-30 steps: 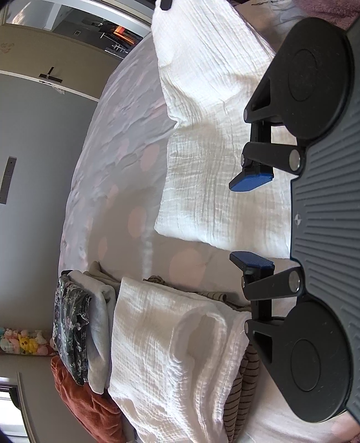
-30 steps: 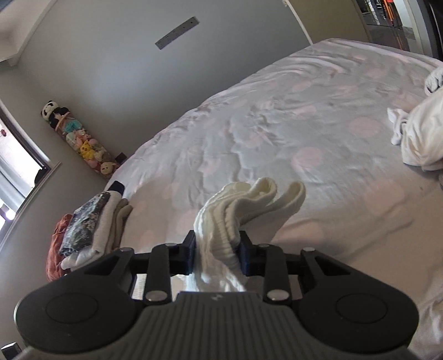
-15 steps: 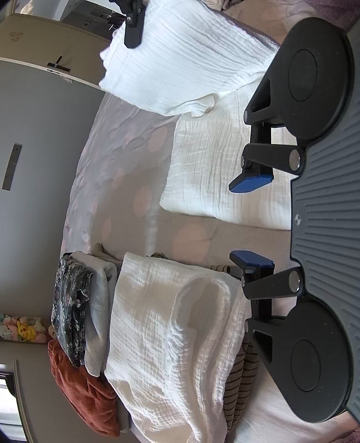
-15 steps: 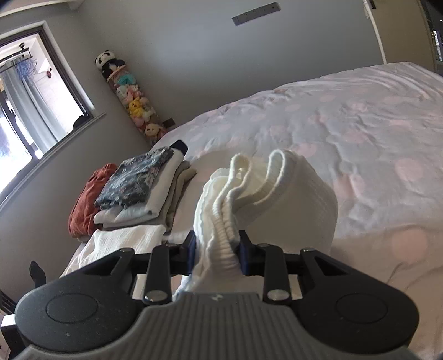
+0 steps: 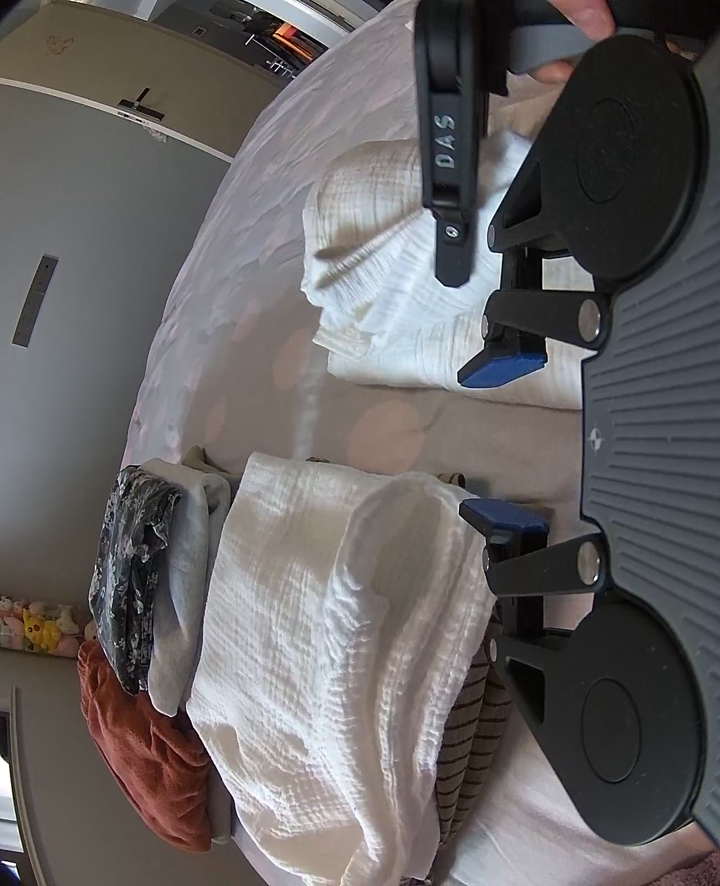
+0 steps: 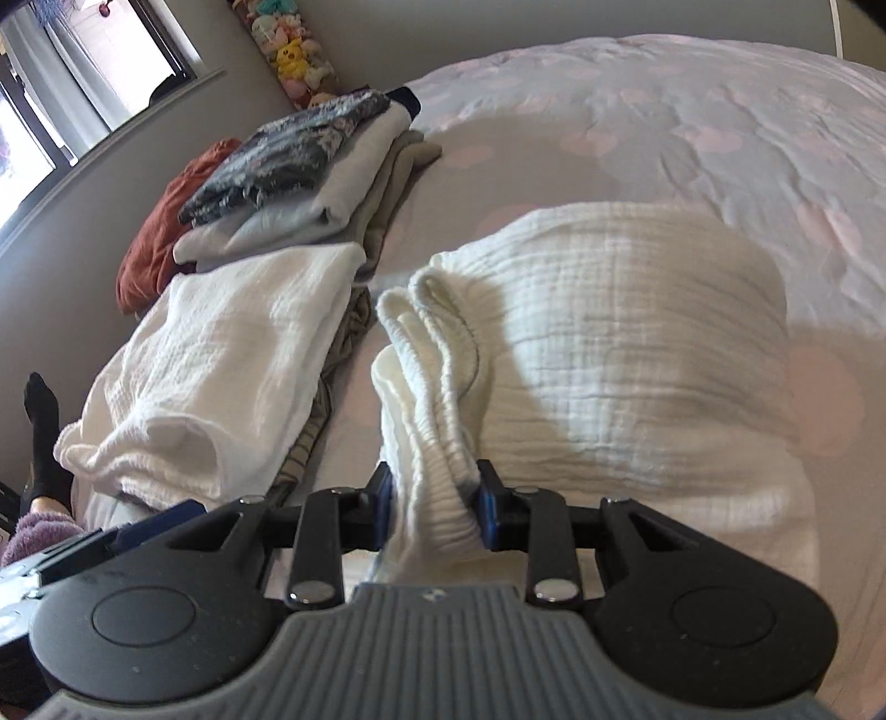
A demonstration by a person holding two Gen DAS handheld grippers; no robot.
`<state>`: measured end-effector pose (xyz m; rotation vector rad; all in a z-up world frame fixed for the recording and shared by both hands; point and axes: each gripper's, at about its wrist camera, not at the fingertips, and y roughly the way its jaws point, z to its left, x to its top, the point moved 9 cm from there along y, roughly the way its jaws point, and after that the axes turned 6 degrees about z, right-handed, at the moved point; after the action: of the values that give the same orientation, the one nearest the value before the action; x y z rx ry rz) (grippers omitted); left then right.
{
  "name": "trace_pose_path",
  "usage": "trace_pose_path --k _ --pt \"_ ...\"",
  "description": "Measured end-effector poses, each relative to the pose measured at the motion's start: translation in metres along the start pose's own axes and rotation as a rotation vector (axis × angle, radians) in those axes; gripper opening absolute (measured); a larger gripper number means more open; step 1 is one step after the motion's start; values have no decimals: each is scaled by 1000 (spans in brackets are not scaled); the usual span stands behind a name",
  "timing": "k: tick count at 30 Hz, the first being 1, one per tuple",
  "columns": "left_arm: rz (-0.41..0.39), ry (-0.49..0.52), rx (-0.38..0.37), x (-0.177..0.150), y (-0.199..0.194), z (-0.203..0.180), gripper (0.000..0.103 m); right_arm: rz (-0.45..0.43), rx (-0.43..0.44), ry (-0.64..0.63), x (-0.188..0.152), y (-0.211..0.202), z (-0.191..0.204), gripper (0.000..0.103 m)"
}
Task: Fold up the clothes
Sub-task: 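Fold the held blanket end over the blanket with the right gripper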
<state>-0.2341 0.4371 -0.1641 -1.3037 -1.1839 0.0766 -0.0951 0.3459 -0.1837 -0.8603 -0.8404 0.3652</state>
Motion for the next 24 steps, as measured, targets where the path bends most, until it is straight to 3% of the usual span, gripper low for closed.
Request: trace_pose_path --k 2,7,12,14,16,19,21,24 --pt "3 1 1 0 0 0 41 15 -10 -11 -7 9 -1 33" --pt "-3 19 3 2 -5 -7 41 5 24 -59 -10 -1 5 47" --pt "-27 49 5 7 -17 -19 41 -91 66 -106 -13 -52 5 46" --pt "-38 57 0 10 -22 -25 41 -149 36 -112 -15 -75 -6 46" --pt "-46 73 -9 12 -26 -33 41 -193 -22 -117 -18 -93 -23 43" --pt "-49 120 -25 16 -26 -50 41 -224 -117 -118 -24 -110 -53 26" --pt "-30 154 -32 13 -16 -60 41 -222 -160 -111 -30 -115 -72 25" --pt "7 207 -41 5 3 -74 41 -193 -153 -71 -42 -109 -89 25"
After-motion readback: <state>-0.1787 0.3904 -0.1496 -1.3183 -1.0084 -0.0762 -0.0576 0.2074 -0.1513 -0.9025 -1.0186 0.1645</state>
